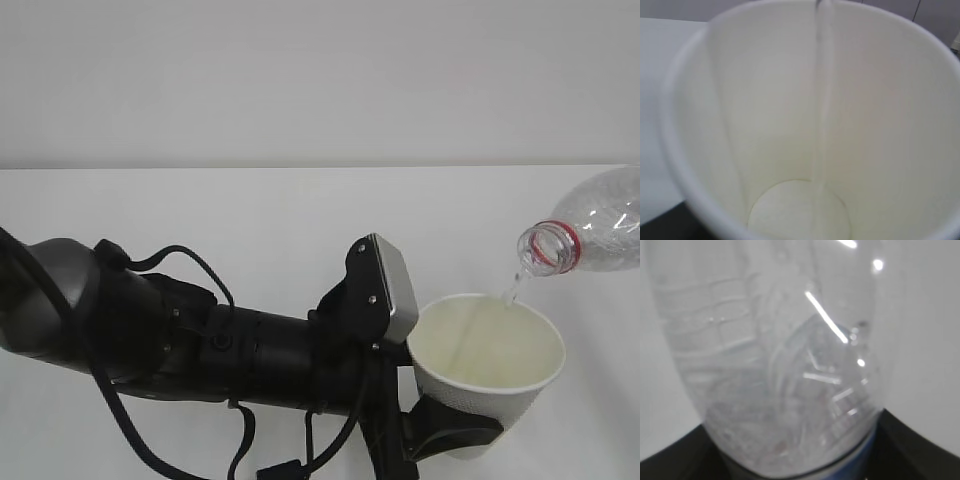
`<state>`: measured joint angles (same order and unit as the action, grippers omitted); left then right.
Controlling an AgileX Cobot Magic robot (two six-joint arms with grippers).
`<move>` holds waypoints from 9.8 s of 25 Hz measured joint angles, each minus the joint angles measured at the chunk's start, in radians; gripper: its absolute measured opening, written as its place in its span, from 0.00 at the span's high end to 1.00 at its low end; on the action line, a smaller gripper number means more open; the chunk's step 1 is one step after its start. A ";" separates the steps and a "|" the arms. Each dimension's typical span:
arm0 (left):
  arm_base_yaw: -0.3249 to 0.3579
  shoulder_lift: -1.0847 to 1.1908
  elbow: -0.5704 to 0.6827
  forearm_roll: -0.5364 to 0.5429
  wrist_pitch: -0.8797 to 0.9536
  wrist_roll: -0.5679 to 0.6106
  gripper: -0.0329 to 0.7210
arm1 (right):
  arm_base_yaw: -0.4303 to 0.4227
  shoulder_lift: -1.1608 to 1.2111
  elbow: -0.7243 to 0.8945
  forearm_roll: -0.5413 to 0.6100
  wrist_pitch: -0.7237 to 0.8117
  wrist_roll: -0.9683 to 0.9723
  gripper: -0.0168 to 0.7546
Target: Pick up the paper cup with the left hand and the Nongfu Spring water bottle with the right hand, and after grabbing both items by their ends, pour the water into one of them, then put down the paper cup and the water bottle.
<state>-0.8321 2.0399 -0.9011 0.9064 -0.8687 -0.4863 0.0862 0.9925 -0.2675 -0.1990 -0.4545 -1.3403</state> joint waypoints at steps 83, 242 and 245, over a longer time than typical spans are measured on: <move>0.000 0.002 0.000 0.002 0.000 0.000 0.29 | 0.000 0.000 0.000 0.000 -0.025 -0.019 0.34; 0.000 0.002 0.000 0.004 0.005 -0.008 0.29 | 0.000 0.000 0.000 0.019 -0.041 -0.066 0.34; 0.000 0.002 0.000 0.004 0.005 -0.008 0.29 | 0.000 0.000 0.000 0.019 -0.041 -0.067 0.34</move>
<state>-0.8321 2.0416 -0.9011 0.9103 -0.8633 -0.4943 0.0862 0.9925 -0.2675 -0.1800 -0.4956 -1.4074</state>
